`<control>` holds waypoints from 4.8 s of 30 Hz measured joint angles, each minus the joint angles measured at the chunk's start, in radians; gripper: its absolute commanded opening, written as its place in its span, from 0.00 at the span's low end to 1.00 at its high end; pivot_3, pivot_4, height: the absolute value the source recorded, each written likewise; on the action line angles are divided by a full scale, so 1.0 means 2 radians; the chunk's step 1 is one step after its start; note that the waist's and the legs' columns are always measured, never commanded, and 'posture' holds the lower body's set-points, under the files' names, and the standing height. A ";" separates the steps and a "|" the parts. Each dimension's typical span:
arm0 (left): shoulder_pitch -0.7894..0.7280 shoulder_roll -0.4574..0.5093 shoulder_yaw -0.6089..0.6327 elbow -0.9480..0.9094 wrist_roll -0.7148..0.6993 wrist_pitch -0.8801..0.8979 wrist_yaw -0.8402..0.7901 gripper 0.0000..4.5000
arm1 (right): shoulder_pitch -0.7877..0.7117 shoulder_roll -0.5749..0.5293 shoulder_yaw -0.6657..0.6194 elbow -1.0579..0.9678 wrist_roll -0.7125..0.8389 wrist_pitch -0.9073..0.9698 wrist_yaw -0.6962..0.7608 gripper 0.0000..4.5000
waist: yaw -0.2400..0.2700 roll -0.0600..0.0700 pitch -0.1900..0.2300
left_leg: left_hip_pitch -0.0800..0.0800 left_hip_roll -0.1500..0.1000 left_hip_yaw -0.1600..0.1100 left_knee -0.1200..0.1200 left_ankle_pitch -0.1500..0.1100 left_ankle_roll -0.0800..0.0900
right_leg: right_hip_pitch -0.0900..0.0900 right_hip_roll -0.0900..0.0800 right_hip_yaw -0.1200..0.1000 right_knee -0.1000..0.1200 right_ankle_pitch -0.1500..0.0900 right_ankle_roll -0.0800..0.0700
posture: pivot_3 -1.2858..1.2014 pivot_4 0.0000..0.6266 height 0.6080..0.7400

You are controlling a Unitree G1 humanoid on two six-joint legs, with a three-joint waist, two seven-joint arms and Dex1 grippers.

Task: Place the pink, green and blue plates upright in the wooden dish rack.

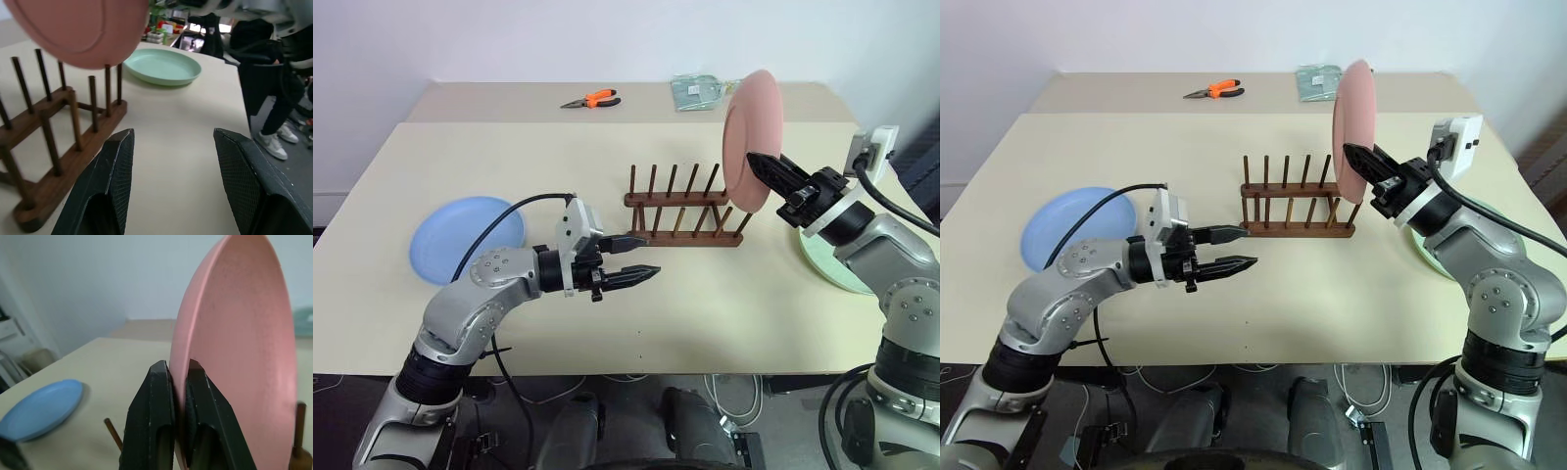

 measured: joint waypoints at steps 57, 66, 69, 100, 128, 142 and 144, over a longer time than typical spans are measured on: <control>-0.009 -0.044 0.050 0.189 0.203 -0.201 0.057 0.60 | -0.127 -0.055 -0.047 -0.072 0.054 -0.035 -0.064 0.01 | 0.002 0.003 -0.001 | -0.001 0.000 -0.002 0.000 -0.001 0.001 | 0.001 -0.001 -0.002 -0.001 0.000 0.002 | 0.52 0.24 1.00; 0.019 -0.026 0.086 0.169 0.186 -0.199 0.047 0.60 | -0.152 0.083 0.068 -0.069 0.213 -0.018 -0.261 0.01 | 0.003 0.004 -0.001 | -0.001 0.000 -0.002 0.000 0.000 0.001 | -0.001 -0.001 -0.001 0.001 0.001 0.002 | 0.52 0.24 1.00; 0.021 -0.029 0.086 0.143 0.183 -0.178 0.057 0.60 | -0.127 0.096 0.087 -0.064 0.207 -0.017 -0.283 0.01 | 0.002 0.004 -0.001 | -0.001 -0.001 -0.001 0.000 0.000 0.001 | -0.001 -0.001 -0.001 0.000 0.001 0.002 | 0.52 0.24 1.00; -0.054 -0.064 0.265 0.274 0.213 -0.078 0.360 1.00 | -0.163 -0.074 0.205 -0.051 -0.140 -0.136 -0.081 0.99 | -0.015 0.004 -0.001 | 0.000 0.000 -0.001 -0.001 0.000 0.001 | -0.001 0.001 -0.001 0.001 -0.001 0.004 | 0.52 0.24 1.00; 0.002 -0.135 0.373 0.087 0.021 0.113 0.418 0.01 | -0.111 -0.015 0.395 -0.045 -0.395 -0.260 0.126 1.00 | -0.006 -0.003 -0.001 | 0.000 -0.001 -0.002 0.000 0.000 -0.001 | -0.001 0.000 -0.002 0.002 0.000 0.002 | 0.52 0.24 1.00; -0.081 -0.091 0.267 -0.008 -0.040 0.140 0.359 0.00 | -0.164 0.056 0.475 0.133 -0.630 -0.406 0.080 0.34 | -0.010 -0.003 -0.001 | 0.000 0.000 -0.001 -0.001 0.001 -0.002 | -0.002 0.000 -0.001 0.002 0.001 0.002 | 0.52 0.24 1.00; -0.081 -0.086 0.273 -0.009 -0.043 0.142 0.362 0.00 | -0.164 0.058 0.474 0.134 -0.641 -0.416 0.078 0.13 | -0.010 -0.003 -0.001 | 0.000 0.000 -0.001 -0.001 0.001 -0.002 | -0.002 0.000 -0.001 0.002 0.001 0.002 | 0.52 0.24 1.00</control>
